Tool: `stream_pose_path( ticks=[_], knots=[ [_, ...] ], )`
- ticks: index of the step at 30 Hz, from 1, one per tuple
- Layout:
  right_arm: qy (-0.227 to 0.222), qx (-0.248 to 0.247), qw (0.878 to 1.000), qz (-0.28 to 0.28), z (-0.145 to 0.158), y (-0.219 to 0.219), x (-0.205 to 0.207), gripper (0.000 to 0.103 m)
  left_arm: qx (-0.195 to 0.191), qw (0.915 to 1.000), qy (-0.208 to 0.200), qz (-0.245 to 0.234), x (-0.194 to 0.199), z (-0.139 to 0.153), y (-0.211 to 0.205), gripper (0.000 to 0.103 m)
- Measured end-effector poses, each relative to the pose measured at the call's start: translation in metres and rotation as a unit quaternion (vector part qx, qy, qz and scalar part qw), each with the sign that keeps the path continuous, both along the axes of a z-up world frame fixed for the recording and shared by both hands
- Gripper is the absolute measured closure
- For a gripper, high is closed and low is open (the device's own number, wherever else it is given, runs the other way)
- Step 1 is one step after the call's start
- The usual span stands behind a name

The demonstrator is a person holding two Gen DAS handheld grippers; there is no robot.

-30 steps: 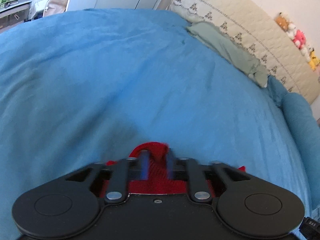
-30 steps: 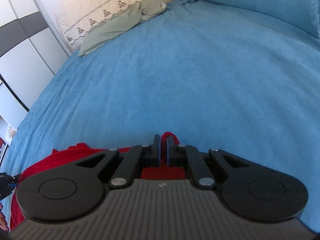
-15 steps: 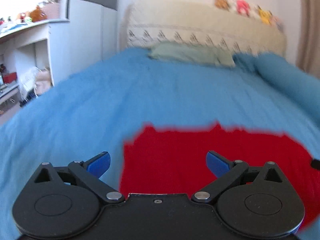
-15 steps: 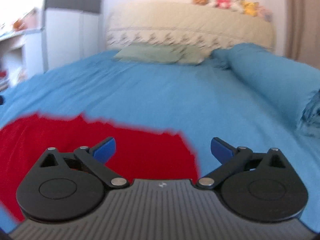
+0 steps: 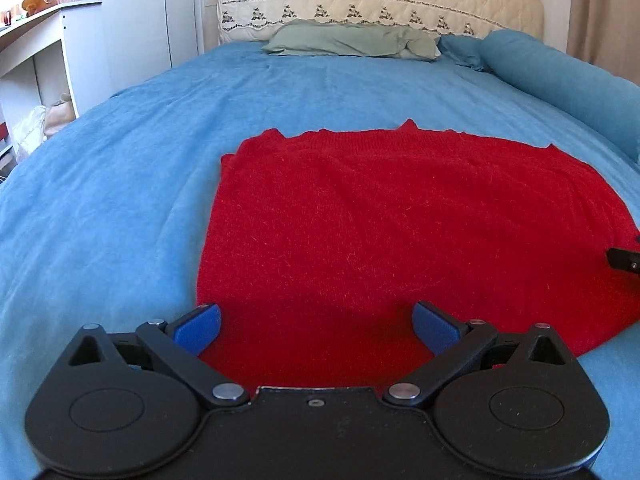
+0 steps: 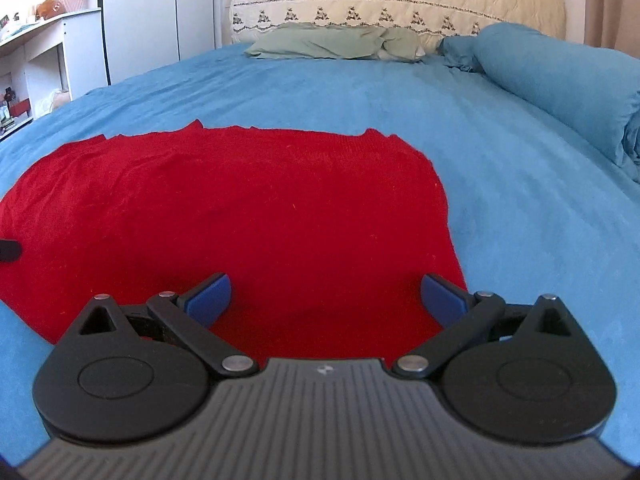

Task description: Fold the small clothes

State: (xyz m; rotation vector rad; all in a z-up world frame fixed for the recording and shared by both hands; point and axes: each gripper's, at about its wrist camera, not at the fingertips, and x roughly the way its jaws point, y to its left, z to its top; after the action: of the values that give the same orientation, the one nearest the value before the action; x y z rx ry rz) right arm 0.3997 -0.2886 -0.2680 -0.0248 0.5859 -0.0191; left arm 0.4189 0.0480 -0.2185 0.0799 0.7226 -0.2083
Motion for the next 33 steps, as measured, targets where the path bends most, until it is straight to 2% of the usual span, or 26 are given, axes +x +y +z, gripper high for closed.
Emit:
stream_pose_path(
  ticks=[4, 7, 9, 12, 15, 17, 19, 21, 22, 24, 28, 31, 33],
  knots=[
    [0.002, 0.0, 1.0, -0.001, 0.0, -0.001, 0.0, 0.0, 0.005, 1.0, 0.0, -0.002, -0.001, 0.001, 0.0, 0.0],
    [0.005, -0.007, 1.0, -0.001, 0.01, 0.001, -0.004, 0.0, 0.028, 0.9995, 0.013, 0.007, 0.001, 0.015, -0.007, 0.0],
    [-0.008, -0.015, 1.0, -0.014, 0.025, 0.004, -0.012, 0.0, 0.036, 0.9992, -0.015, 0.012, -0.006, 0.035, -0.013, 0.0],
    [-0.019, -0.007, 0.998, -0.056, 0.052, 0.003, -0.034, 0.0, 0.024, 0.9987, -0.045, 0.0, -0.013, 0.066, -0.029, 0.0],
    [-0.003, 0.043, 0.994, -0.102, 0.068, -0.009, -0.06, 0.0, -0.007, 0.9992, -0.03, -0.028, -0.003, 0.083, -0.053, 0.0],
    [0.006, 0.082, 0.988, -0.128, 0.068, -0.017, -0.08, 0.0, -0.023, 0.9996, -0.003, -0.018, 0.012, 0.082, -0.07, 0.0],
    [0.024, 0.087, 0.986, -0.143, 0.059, -0.018, -0.092, 0.0, -0.032, 0.9995, 0.004, 0.007, 0.022, 0.074, -0.081, 0.0],
    [0.037, 0.092, 0.985, -0.143, 0.049, -0.015, -0.097, 0.0, -0.037, 0.9992, 0.011, 0.004, 0.029, 0.064, -0.09, 0.0],
    [0.04, 0.11, 0.983, -0.138, 0.043, -0.014, -0.099, 0.0, -0.034, 0.9993, 0.016, 0.004, 0.033, 0.059, -0.095, 0.0],
    [0.029, 0.156, 0.979, -0.125, 0.035, -0.018, -0.104, 0.0, -0.03, 0.9992, 0.028, 0.0, 0.037, 0.052, -0.099, 0.0],
    [-0.002, 0.214, 0.969, -0.122, 0.022, -0.022, -0.097, 0.001, -0.035, 0.9986, 0.039, -0.007, 0.041, 0.042, -0.104, 0.0],
    [-0.013, 0.248, 0.958, -0.139, 0.013, -0.031, -0.088, 0.015, -0.033, 0.9985, 0.043, -0.007, 0.047, 0.036, -0.106, 0.0],
    [-0.025, 0.269, 0.95, -0.157, 0.009, -0.04, -0.082, 0.02, -0.032, 0.9984, 0.045, -0.008, 0.052, 0.033, -0.107, 0.0]
  ],
)
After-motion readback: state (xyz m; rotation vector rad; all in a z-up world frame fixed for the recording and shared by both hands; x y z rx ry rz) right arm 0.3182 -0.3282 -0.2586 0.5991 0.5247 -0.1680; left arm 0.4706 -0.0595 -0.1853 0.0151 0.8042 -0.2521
